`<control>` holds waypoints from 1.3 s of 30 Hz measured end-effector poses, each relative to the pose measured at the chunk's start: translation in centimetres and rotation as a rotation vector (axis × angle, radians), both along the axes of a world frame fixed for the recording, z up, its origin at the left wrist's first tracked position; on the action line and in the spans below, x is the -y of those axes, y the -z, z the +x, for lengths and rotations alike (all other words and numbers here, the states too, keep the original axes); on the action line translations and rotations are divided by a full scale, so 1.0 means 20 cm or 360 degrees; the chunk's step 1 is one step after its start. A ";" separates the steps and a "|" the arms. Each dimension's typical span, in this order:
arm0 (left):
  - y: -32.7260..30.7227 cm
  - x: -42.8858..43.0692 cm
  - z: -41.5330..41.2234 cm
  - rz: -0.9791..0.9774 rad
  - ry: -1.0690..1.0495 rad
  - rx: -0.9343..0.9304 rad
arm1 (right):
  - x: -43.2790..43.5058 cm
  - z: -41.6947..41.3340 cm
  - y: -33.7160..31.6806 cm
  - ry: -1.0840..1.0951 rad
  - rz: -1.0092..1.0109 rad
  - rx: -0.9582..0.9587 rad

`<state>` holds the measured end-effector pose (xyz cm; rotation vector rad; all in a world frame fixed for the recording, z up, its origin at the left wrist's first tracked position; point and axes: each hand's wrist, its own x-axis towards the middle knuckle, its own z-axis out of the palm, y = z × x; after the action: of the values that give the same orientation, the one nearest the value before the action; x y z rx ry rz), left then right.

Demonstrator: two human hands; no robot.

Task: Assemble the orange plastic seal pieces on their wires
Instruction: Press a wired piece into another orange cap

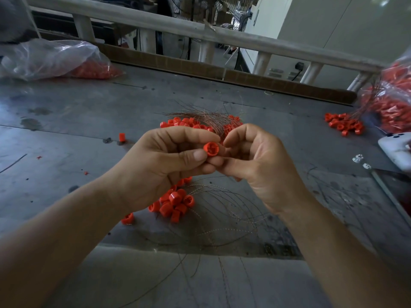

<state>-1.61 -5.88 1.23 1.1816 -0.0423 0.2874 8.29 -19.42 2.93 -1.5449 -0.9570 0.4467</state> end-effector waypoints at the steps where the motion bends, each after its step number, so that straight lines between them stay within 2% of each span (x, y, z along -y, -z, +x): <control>1: 0.00 0.00 0.00 -0.0015 -0.0006 -0.0010 | 0.00 0.00 0.00 -0.0013 -0.0011 -0.0001; 5: 0.00 -0.01 0.01 -0.0078 -0.0038 -0.0028 | 0.02 0.10 -0.01 0.0138 -0.0093 0.0092; 8: 0.00 -0.02 0.01 -0.0110 -0.0095 -0.0026 | 0.06 0.27 0.01 0.0539 -0.0117 0.0212; 11: 0.00 -0.01 0.01 -0.0117 -0.0109 -0.0025 | 0.10 0.41 0.07 0.0901 -0.0392 0.0531; 15: 0.00 -0.01 0.00 -0.0124 -0.0110 -0.0026 | 0.09 0.48 0.17 0.0901 -0.0767 0.0768; 23: 0.00 -0.01 0.00 -0.0130 -0.0124 -0.0034 | 0.04 0.49 0.24 0.0797 -0.0969 0.0945; 32: 0.00 -0.02 0.01 -0.0072 -0.0105 -0.0043 | 0.06 0.48 0.19 0.0849 -0.0829 0.0804; 35: 0.00 -0.02 0.01 -0.0059 -0.0118 -0.0050 | 0.08 0.47 0.15 0.0836 -0.0639 0.0619; 39: 0.00 -0.01 0.01 -0.0044 -0.0147 -0.0071 | 0.08 0.40 0.10 0.0672 -0.0234 0.0313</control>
<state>-1.46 -5.61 1.27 1.1641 0.0555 0.3418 16.33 -20.99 1.00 -1.8949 -0.7270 0.0663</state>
